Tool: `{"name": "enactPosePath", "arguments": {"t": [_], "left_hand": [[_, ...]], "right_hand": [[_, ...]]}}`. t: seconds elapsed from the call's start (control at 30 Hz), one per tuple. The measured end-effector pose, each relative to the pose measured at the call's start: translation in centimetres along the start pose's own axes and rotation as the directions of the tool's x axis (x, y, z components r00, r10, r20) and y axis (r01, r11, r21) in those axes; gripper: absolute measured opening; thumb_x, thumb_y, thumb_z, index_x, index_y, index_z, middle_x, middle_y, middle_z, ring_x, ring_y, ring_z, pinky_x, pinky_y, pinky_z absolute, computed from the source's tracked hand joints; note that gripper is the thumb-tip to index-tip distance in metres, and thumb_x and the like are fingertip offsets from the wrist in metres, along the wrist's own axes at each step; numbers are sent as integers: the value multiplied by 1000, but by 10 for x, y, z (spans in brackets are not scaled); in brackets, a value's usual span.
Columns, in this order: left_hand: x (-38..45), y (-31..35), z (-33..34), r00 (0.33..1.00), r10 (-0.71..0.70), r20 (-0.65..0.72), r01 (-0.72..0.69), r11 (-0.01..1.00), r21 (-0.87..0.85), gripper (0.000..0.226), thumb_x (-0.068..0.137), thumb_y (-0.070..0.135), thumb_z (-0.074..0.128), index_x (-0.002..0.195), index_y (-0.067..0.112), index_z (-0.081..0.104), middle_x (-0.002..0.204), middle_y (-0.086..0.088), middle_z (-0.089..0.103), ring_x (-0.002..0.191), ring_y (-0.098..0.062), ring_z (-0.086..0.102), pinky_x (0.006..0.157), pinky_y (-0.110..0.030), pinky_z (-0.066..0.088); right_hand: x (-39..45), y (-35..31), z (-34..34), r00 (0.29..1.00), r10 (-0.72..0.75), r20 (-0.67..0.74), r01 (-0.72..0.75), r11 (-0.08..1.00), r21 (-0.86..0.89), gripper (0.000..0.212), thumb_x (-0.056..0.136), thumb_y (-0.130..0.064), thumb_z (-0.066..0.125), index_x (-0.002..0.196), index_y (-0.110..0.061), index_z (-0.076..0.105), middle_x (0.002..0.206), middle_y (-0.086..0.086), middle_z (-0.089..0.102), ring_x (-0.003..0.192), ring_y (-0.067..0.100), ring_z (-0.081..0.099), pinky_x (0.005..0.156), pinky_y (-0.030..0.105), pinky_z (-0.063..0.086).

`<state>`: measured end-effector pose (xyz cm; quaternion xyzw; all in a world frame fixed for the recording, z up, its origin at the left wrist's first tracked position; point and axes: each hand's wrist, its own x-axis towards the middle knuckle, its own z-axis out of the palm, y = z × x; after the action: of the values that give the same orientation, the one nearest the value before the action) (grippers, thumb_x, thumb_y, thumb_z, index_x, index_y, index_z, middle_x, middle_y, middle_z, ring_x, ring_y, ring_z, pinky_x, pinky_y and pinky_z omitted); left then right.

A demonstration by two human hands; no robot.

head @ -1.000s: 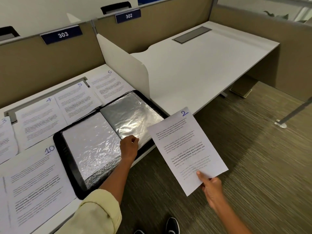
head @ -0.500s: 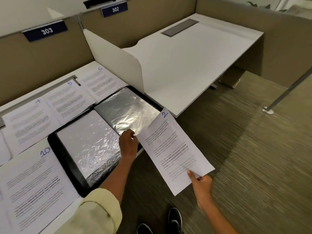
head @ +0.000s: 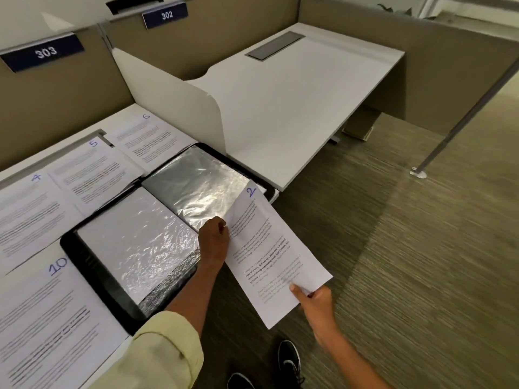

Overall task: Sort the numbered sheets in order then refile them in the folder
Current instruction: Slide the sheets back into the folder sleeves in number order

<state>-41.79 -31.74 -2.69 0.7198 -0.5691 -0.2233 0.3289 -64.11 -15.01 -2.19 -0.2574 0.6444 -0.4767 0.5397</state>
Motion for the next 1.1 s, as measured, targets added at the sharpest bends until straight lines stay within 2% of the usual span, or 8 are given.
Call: {"name": "enactPosePath", "arguments": {"t": [0.1, 0.27, 0.43, 0.53, 0.67, 0.8, 0.93, 1.1], "left_hand": [[2, -4, 1, 1000, -20, 4, 20, 1000, -20, 6, 86, 6, 64, 89, 10, 66, 87, -4, 67, 81, -21, 60, 72, -30, 45], [6, -3, 0, 997, -72, 39, 74, 995, -67, 14, 87, 4, 62, 99, 7, 69, 97, -8, 69, 82, -17, 57, 72, -27, 41], [9, -4, 0, 995, -88, 47, 91, 994, -62, 16, 85, 2, 62, 98, 8, 68, 96, -10, 69, 80, -17, 57, 70, -27, 40], [9, -3, -1, 994, -94, 63, 96, 994, -42, 14, 85, 3, 62, 96, 9, 68, 92, -8, 69, 77, -18, 58, 67, -26, 40], [12, -2, -2, 990, -101, 99, 102, 995, -6, 14, 86, 4, 57, 95, 13, 61, 83, -8, 67, 70, -21, 60, 56, -25, 36], [12, 2, 0, 989, -99, 110, 90, 992, 87, 18, 86, 5, 52, 102, 15, 57, 81, -7, 64, 70, -22, 59, 56, -26, 34], [16, 10, 2, 990, -74, 121, 47, 976, 214, 16, 89, 7, 48, 101, 16, 49, 89, -7, 62, 78, -24, 56, 63, -31, 36], [22, 19, 10, 992, -46, 119, -3, 924, 383, 27, 94, 13, 42, 121, 12, 44, 102, -9, 62, 88, -29, 61, 70, -36, 44]], "right_hand": [[0, -3, 1, 1000, 15, 14, -14, 1000, -17, 27, 85, 4, 72, 105, -12, 67, 98, 0, 77, 93, 14, 73, 72, 29, 60], [8, -15, -7, 998, 54, 12, -53, 995, -87, 22, 86, -13, 76, 106, -15, 68, 100, -3, 77, 95, 18, 73, 85, 54, 59], [22, -44, -22, 994, 106, -13, -104, 987, 121, 21, 97, -27, 61, 113, -14, 65, 104, 9, 76, 99, 23, 72, 89, 47, 58], [36, -60, -33, 988, 145, 60, -147, 988, 38, 34, 98, -40, 57, 115, -13, 69, 104, 13, 75, 102, 26, 71, 93, 48, 55], [55, -80, -40, 957, 204, 205, -193, 978, -75, 38, 95, -45, 59, 111, -12, 71, 103, 16, 74, 95, 26, 71, 86, 41, 52], [78, -91, -33, 942, 187, 280, -89, 940, -330, 32, 93, -33, 67, 121, -17, 64, 102, 6, 76, 94, 23, 74, 88, 47, 58], [104, -98, -9, 920, 162, 357, 96, 789, -606, 30, 93, -26, 69, 121, -24, 61, 109, -3, 73, 90, 13, 74, 80, 44, 62], [125, -103, 22, 864, 50, 502, 354, 648, -674, 31, 102, -30, 51, 134, -32, 50, 114, -7, 68, 88, 8, 71, 74, 31, 62]]}}
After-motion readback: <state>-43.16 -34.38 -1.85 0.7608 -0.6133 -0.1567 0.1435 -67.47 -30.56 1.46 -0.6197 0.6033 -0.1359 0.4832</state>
